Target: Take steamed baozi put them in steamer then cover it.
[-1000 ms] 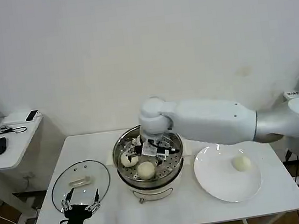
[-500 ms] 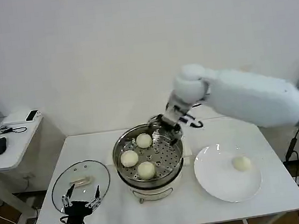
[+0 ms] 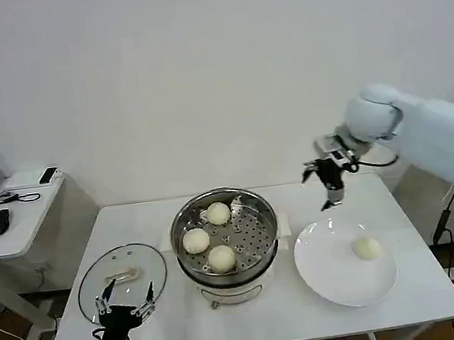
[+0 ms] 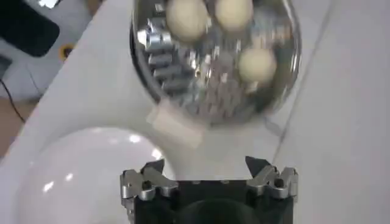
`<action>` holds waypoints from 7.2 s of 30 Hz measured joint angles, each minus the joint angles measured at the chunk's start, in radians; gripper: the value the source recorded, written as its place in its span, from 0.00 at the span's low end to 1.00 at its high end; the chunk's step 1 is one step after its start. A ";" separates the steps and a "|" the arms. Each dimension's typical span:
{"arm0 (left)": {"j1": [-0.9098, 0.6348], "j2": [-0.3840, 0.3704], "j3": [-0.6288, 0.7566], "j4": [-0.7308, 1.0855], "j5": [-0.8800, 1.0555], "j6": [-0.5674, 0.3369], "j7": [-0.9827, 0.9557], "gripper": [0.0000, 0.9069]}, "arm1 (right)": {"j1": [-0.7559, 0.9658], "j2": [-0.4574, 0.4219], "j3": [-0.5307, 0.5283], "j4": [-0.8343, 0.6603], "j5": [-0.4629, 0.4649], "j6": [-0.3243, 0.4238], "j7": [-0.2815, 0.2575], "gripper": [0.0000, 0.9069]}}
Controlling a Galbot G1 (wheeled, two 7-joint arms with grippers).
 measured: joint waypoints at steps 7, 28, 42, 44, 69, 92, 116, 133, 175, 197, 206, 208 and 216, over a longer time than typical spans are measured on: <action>0.014 -0.009 -0.001 -0.002 0.005 -0.001 -0.004 1.00 | -0.096 -0.035 0.047 -0.042 -0.073 -0.038 -0.013 1.00; 0.002 -0.009 -0.006 0.048 0.018 -0.002 0.000 1.00 | -0.386 -0.010 0.191 -0.181 -0.286 -0.033 0.001 1.00; -0.007 0.001 -0.009 0.073 0.018 -0.003 0.003 1.00 | -0.489 0.035 0.246 -0.259 -0.388 -0.011 0.026 1.00; -0.007 0.002 -0.010 0.077 0.017 -0.003 0.003 1.00 | -0.496 0.040 0.250 -0.268 -0.399 -0.007 0.029 1.00; -0.018 0.001 -0.007 0.095 0.018 -0.005 0.002 1.00 | -0.531 0.074 0.271 -0.347 -0.447 0.013 0.056 0.76; -0.037 -0.003 -0.003 0.110 0.017 -0.004 0.001 1.00 | -0.517 0.050 0.298 -0.334 -0.408 -0.007 0.076 0.73; -0.069 0.003 -0.023 0.085 0.032 -0.004 0.016 1.00 | -0.084 0.140 0.120 -0.114 0.062 -0.188 0.090 0.72; -0.076 -0.003 -0.027 0.076 0.044 -0.015 0.008 1.00 | 0.051 0.326 -0.031 -0.120 0.274 -0.282 0.113 0.72; -0.086 -0.001 -0.013 0.076 0.031 -0.037 -0.002 1.00 | -0.020 0.510 -0.163 -0.250 0.210 -0.276 0.124 1.00; -0.090 0.002 -0.045 0.067 -0.010 -0.058 -0.063 1.00 | 0.022 0.425 -0.064 -0.162 0.269 -0.274 0.172 1.00; -0.074 0.005 -0.040 0.049 -0.041 -0.097 -0.120 1.00 | -0.070 0.288 0.262 -0.047 0.316 -0.228 0.363 1.00; -0.066 0.010 -0.034 0.043 -0.044 -0.102 -0.130 1.00 | -0.112 0.259 0.355 -0.017 0.327 -0.214 0.425 1.00; -0.024 0.016 -0.034 0.029 -0.033 -0.120 -0.154 1.00 | -0.438 0.136 0.772 0.169 0.364 -0.157 0.684 1.00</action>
